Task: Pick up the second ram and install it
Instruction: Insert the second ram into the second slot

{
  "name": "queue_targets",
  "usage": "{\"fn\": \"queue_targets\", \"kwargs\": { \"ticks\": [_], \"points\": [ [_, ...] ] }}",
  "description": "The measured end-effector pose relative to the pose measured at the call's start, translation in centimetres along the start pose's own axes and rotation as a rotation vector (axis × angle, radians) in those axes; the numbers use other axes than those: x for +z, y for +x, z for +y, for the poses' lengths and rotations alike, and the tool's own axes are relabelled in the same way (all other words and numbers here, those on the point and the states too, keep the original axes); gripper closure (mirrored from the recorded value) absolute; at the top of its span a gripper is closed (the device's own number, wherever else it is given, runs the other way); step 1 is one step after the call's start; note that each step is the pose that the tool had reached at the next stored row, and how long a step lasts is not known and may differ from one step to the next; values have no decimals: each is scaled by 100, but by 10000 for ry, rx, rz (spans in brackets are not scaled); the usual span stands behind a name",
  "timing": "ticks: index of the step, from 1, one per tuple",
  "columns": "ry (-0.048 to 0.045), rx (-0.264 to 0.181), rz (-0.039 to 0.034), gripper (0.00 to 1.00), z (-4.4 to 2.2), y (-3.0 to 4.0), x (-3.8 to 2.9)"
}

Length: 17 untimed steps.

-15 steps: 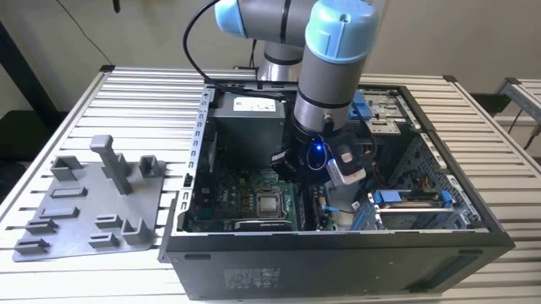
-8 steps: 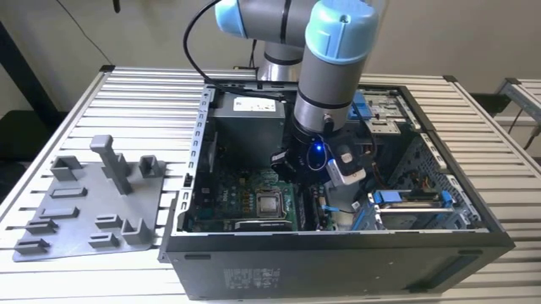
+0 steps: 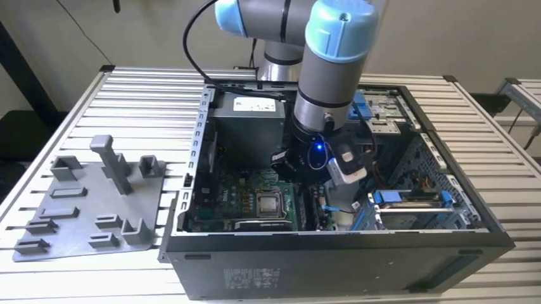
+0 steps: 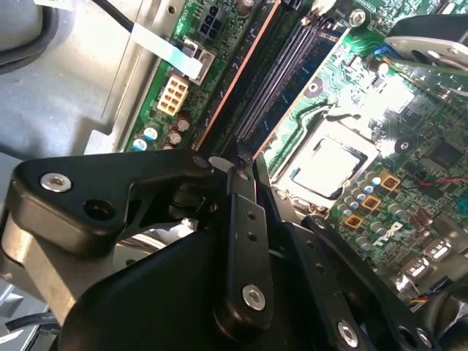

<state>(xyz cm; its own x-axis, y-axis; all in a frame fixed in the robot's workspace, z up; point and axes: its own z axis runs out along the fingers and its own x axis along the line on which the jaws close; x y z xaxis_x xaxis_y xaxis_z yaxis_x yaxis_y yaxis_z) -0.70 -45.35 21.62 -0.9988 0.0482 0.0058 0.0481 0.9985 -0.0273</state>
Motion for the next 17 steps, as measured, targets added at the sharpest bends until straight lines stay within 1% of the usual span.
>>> {"fn": "queue_targets", "kwargs": {
  "ticks": [2, 8, 14, 17],
  "points": [
    [2, -99, -25, 86, -1, 0, -1],
    [1, -265, -48, 86, -1, 0, -1],
    [-9, -448, -53, 86, 0, -1, 1],
    [-41, -470, -52, 86, -1, -1, 16]
  ]
}}
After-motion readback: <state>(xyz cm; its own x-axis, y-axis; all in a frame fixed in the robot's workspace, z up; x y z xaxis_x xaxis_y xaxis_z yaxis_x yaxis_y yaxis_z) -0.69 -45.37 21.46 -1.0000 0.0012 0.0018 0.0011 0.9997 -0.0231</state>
